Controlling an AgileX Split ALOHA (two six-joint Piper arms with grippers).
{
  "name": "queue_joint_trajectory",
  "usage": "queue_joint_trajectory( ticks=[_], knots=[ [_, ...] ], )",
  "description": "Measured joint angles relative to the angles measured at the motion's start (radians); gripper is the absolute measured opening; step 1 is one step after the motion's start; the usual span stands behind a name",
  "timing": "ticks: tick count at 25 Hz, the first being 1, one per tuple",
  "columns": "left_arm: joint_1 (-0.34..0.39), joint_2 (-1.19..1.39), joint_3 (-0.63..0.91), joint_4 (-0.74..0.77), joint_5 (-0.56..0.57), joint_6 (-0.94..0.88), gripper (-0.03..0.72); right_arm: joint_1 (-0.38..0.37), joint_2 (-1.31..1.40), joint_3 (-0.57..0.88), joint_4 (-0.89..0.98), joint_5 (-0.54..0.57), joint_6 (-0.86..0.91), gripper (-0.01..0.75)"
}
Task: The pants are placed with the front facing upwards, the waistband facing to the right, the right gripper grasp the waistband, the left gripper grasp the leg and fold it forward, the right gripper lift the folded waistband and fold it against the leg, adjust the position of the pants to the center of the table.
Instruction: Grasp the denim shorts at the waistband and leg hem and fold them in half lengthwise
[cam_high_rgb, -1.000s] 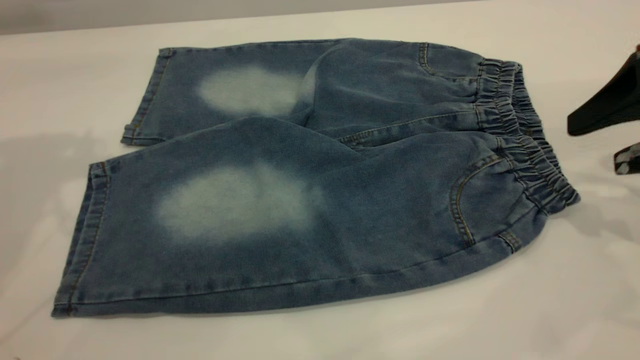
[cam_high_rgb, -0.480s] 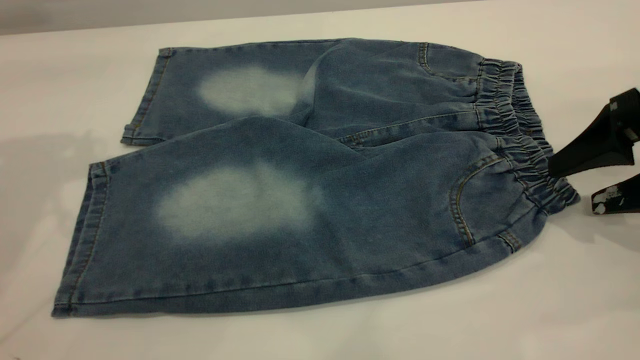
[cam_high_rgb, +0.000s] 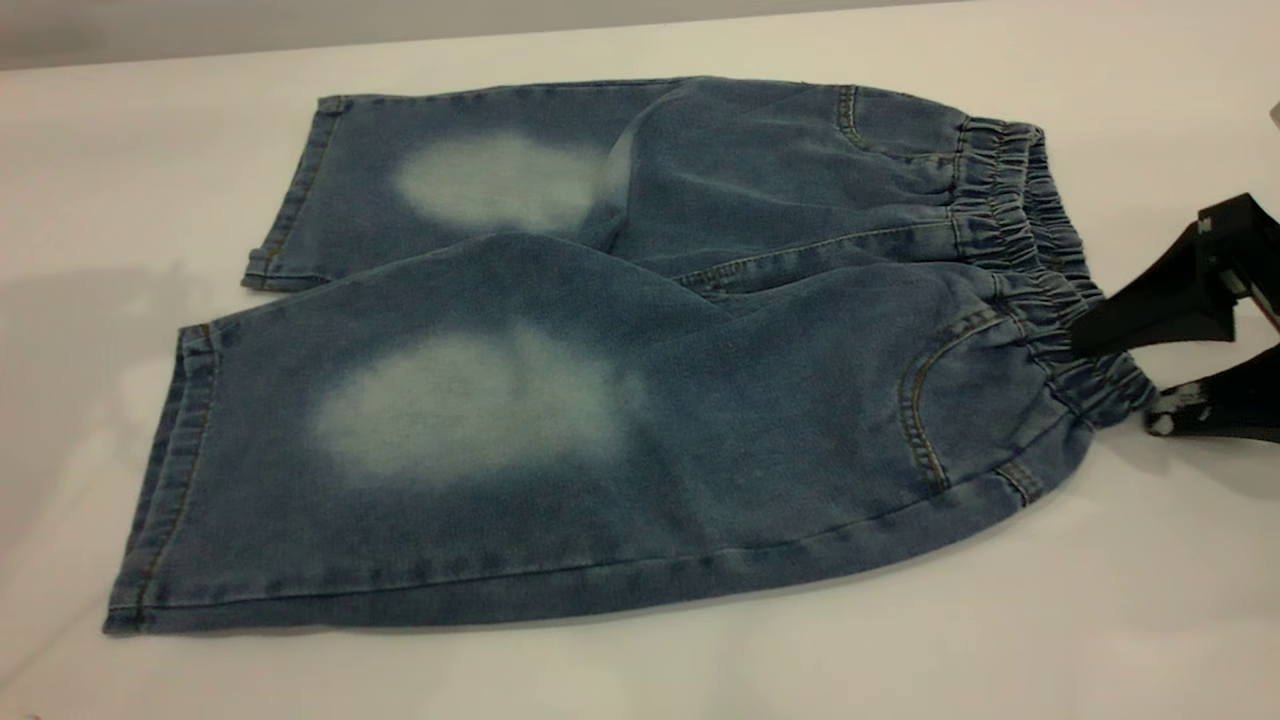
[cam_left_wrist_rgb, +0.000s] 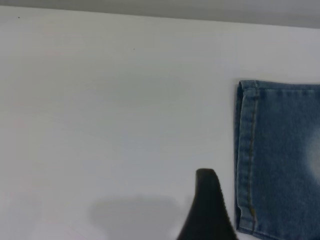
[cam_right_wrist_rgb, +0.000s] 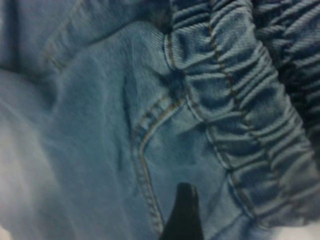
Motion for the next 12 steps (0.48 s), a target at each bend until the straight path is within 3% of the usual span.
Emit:
queue_joint_trajectory(
  ticks=[12],
  knots=[
    [0.000, 0.000, 0.000, 0.000, 0.001, 0.000, 0.475, 0.000, 0.068, 0.001, 0.049, 0.170, 0.000, 0.552]
  ],
)
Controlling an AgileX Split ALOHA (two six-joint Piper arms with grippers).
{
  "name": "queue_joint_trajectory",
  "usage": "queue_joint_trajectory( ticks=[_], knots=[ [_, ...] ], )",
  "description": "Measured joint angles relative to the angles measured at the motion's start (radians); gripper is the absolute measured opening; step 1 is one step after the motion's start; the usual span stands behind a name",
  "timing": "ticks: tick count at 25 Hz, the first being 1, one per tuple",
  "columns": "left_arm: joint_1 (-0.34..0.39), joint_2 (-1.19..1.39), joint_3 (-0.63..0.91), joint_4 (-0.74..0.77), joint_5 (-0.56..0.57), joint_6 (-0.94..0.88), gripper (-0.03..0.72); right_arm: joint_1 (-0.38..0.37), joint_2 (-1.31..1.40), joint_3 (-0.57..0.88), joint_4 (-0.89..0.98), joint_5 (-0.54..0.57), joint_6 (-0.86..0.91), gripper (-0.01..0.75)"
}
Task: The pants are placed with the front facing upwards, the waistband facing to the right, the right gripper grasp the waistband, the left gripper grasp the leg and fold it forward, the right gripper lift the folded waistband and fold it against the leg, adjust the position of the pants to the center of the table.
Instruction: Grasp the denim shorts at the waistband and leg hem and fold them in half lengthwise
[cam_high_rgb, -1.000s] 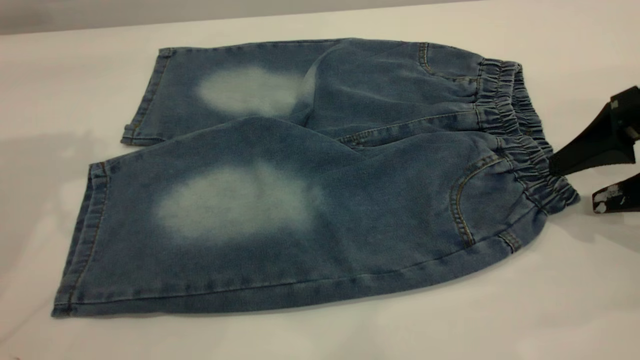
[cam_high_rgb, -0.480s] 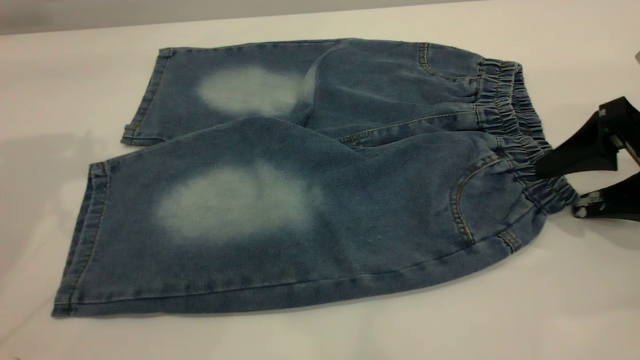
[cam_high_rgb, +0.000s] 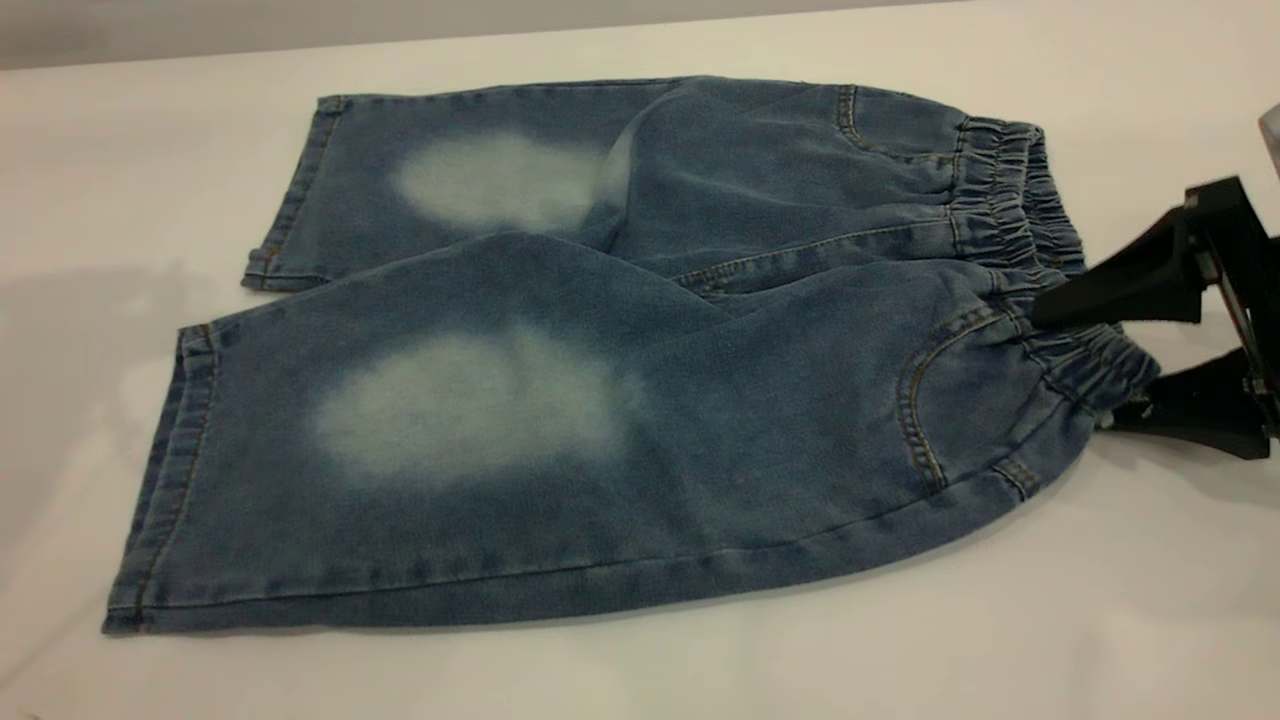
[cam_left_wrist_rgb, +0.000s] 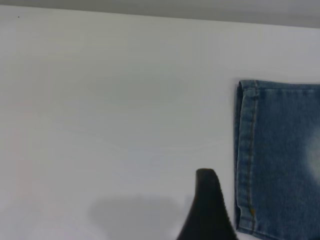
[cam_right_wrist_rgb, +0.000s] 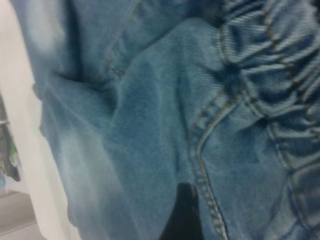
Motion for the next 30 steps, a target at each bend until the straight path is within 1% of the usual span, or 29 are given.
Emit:
queue_joint_trajectory(
  ticks=[7, 10, 12, 14, 17, 20, 21, 22, 23, 27, 30],
  knots=[
    [0.000, 0.000, 0.000, 0.000, 0.000, 0.000, 0.475, 0.000, 0.000, 0.000, 0.000, 0.000, 0.000, 0.552],
    [0.000, 0.000, 0.000, 0.000, 0.002, 0.000, 0.475, 0.000, 0.000, 0.000, 0.000, -0.018, 0.000, 0.523],
    [0.000, 0.000, 0.000, 0.000, 0.015, 0.000, 0.475, 0.000, 0.000, 0.000, 0.000, -0.043, 0.000, 0.467],
    [0.000, 0.000, 0.000, 0.000, 0.028, 0.000, 0.475, 0.000, 0.000, 0.000, 0.000, -0.049, 0.000, 0.391],
    [0.000, 0.000, 0.000, 0.000, 0.056, 0.000, 0.475, 0.000, 0.000, 0.000, 0.000, -0.049, 0.000, 0.238],
    [0.000, 0.000, 0.000, -0.001, 0.110, 0.000, 0.475, 0.000, 0.000, -0.001, 0.000, -0.049, 0.000, 0.101],
    [0.000, 0.000, 0.000, -0.006, 0.126, 0.000, 0.475, 0.000, 0.000, -0.001, 0.000, -0.049, 0.000, 0.069],
    [0.000, 0.000, 0.000, -0.010, 0.153, 0.000, 0.475, 0.000, -0.001, -0.001, 0.000, -0.049, 0.000, 0.045],
    [0.000, 0.000, 0.000, -0.016, 0.183, 0.000, 0.475, 0.000, -0.001, -0.001, 0.000, -0.049, 0.000, 0.036],
    [-0.003, 0.000, 0.000, -0.074, 0.299, 0.002, 0.475, 0.000, -0.001, -0.001, 0.000, -0.049, 0.000, 0.036],
    [-0.025, 0.000, 0.000, -0.099, 0.392, 0.035, 0.475, 0.000, -0.001, -0.001, 0.000, -0.049, 0.000, 0.036]
  ],
)
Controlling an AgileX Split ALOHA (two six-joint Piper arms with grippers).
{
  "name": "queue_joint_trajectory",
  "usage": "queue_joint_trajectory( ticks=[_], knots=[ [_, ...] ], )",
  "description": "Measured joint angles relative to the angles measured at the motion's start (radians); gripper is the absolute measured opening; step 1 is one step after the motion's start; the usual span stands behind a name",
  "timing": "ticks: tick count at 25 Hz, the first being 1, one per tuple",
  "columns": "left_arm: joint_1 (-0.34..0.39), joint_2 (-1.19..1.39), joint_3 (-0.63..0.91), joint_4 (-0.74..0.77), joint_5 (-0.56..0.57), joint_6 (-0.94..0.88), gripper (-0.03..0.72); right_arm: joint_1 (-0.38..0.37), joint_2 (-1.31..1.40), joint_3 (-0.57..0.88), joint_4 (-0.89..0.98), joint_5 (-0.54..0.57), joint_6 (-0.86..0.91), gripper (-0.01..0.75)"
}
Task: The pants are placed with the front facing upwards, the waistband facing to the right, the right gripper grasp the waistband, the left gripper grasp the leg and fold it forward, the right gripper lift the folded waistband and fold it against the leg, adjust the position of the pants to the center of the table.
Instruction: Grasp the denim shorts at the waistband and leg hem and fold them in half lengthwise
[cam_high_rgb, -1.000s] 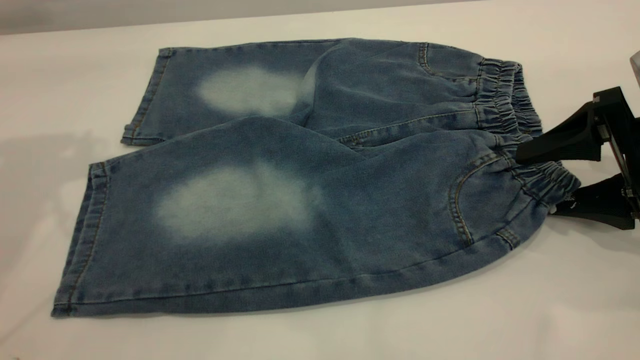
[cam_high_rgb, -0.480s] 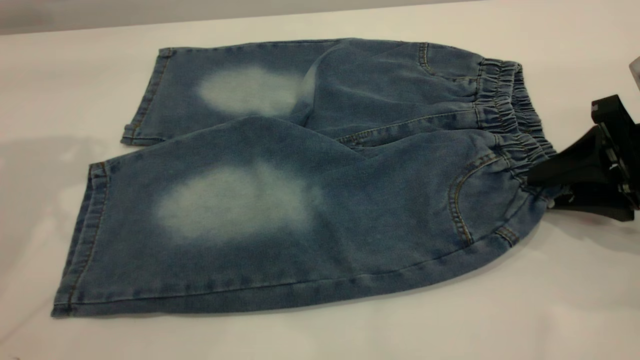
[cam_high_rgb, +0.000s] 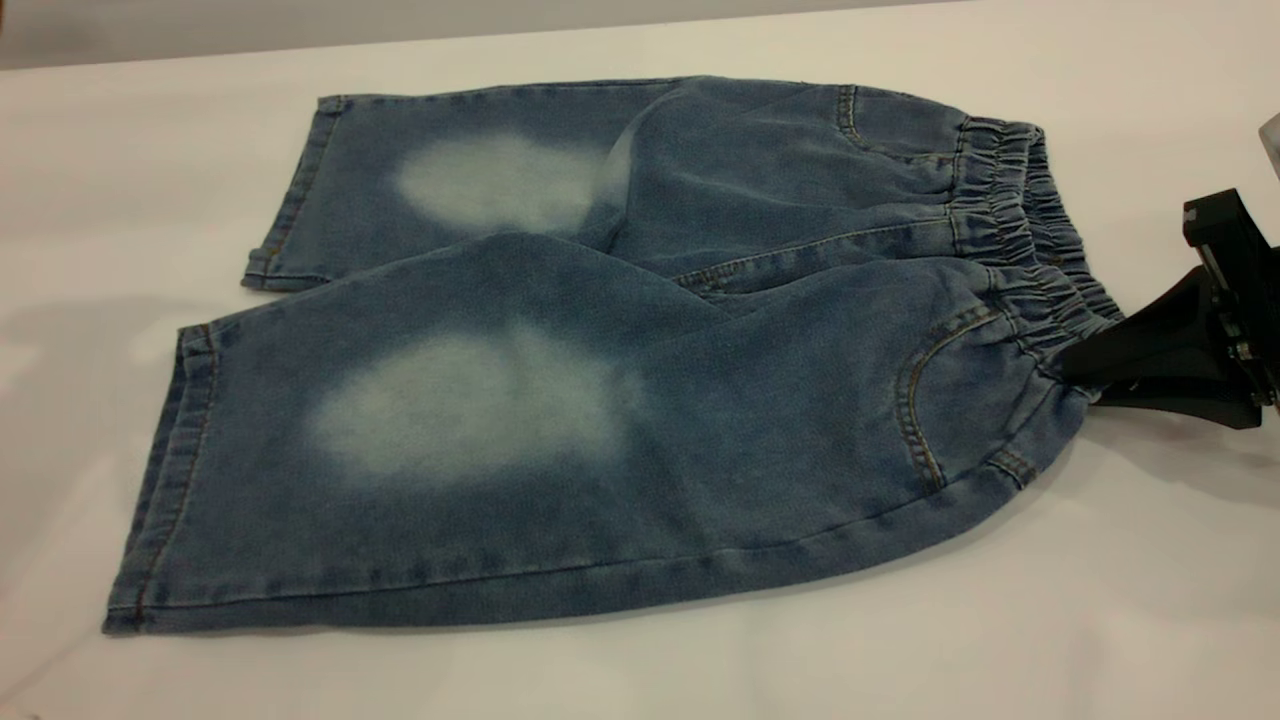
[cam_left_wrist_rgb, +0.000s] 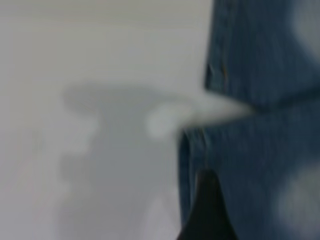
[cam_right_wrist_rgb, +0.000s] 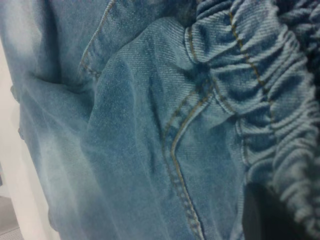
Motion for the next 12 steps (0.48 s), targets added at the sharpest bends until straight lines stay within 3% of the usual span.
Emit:
queue_joint_trajectory(
  ticks=[7, 12],
  knots=[
    [-0.101, 0.031, 0.014, 0.058, 0.207, 0.126, 0.475, 0.000, 0.000, 0.000, 0.000, 0.000, 0.000, 0.036],
    [-0.143, 0.079, 0.088, 0.110, 0.216, 0.128, 0.475, 0.000, 0.000, 0.000, -0.001, 0.000, 0.000, 0.036]
  ],
)
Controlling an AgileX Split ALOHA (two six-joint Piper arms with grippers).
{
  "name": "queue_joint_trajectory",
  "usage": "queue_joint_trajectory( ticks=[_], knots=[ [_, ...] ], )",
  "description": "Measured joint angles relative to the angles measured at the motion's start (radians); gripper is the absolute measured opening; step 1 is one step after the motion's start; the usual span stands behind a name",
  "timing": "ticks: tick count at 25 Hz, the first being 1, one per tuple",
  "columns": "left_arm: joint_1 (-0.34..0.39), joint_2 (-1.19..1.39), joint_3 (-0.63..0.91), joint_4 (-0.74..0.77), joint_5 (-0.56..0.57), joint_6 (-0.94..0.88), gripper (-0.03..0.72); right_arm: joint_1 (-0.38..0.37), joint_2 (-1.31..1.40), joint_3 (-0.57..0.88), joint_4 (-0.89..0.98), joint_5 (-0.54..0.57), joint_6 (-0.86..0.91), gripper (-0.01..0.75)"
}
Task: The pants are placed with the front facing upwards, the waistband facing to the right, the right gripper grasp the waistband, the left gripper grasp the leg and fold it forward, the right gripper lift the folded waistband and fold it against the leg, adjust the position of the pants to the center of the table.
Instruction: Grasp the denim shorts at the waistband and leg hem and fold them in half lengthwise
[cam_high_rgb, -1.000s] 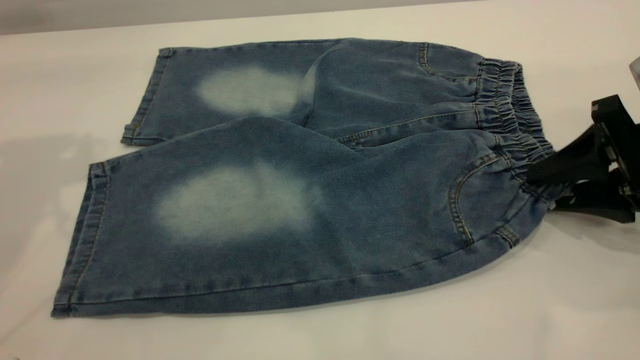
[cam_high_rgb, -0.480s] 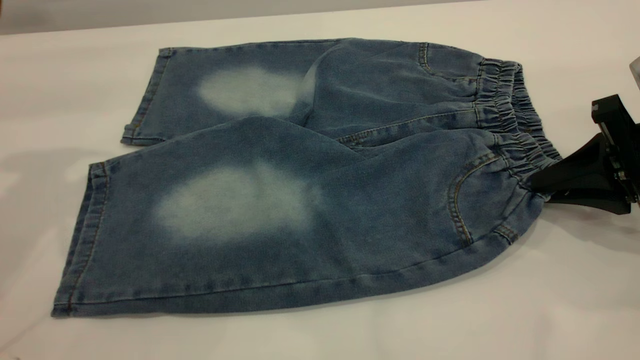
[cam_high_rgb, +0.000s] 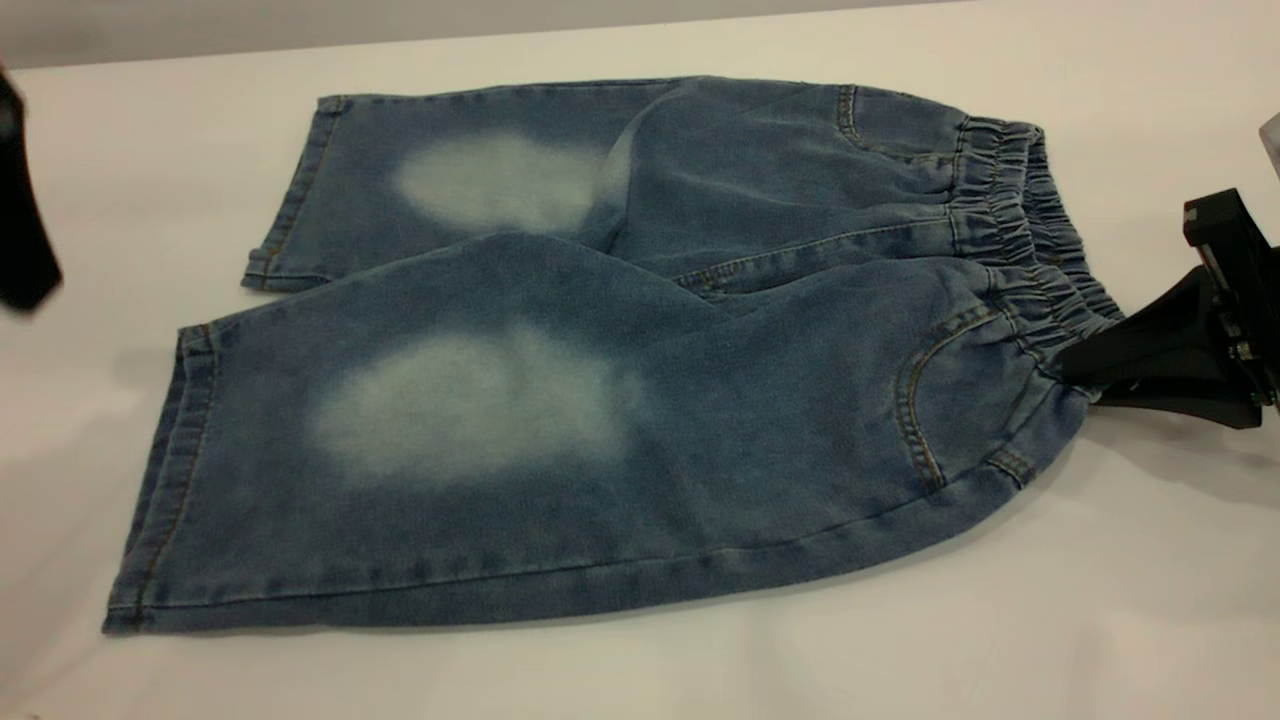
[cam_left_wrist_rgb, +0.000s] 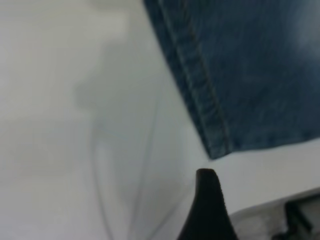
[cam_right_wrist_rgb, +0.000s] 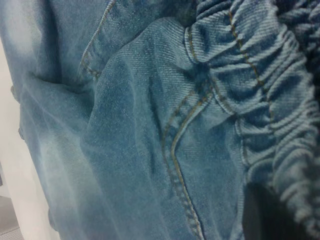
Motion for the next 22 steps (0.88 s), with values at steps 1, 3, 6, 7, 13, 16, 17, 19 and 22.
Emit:
queue_joint_trajectory(
  ticks=[1, 3, 6, 7, 13, 16, 17, 19, 22],
  knots=[
    [-0.001, 0.009, 0.018, 0.000, -0.008, 0.000, 0.475, 0.000, 0.000, 0.000, 0.000, 0.000, 0.000, 0.036],
    [-0.002, 0.019, 0.051, -0.004, -0.030, 0.000, 0.475, 0.000, 0.000, 0.000, 0.000, 0.000, 0.000, 0.036],
    [-0.003, 0.019, 0.100, -0.004, -0.077, 0.031, 0.475, 0.000, 0.000, 0.000, 0.000, 0.001, 0.000, 0.036],
    [-0.003, 0.019, 0.116, -0.006, -0.093, 0.043, 0.475, 0.000, 0.000, 0.000, 0.000, 0.001, 0.000, 0.036],
    [-0.003, 0.019, 0.176, -0.006, -0.169, 0.137, 0.475, 0.000, 0.000, 0.000, 0.000, 0.001, 0.000, 0.036],
    [-0.003, 0.020, 0.195, -0.008, -0.208, 0.157, 0.475, 0.000, 0.000, 0.000, 0.000, 0.001, 0.000, 0.036],
    [-0.003, 0.028, 0.205, -0.008, -0.219, 0.157, 0.475, 0.000, 0.000, 0.000, 0.000, 0.002, 0.000, 0.036],
    [-0.003, 0.054, 0.220, -0.008, -0.251, 0.157, 0.475, 0.000, 0.000, 0.000, 0.000, 0.002, 0.000, 0.036],
    [-0.009, 0.112, 0.223, -0.012, -0.300, 0.156, 0.475, 0.000, 0.000, 0.000, 0.000, 0.002, 0.000, 0.036]
  ],
)
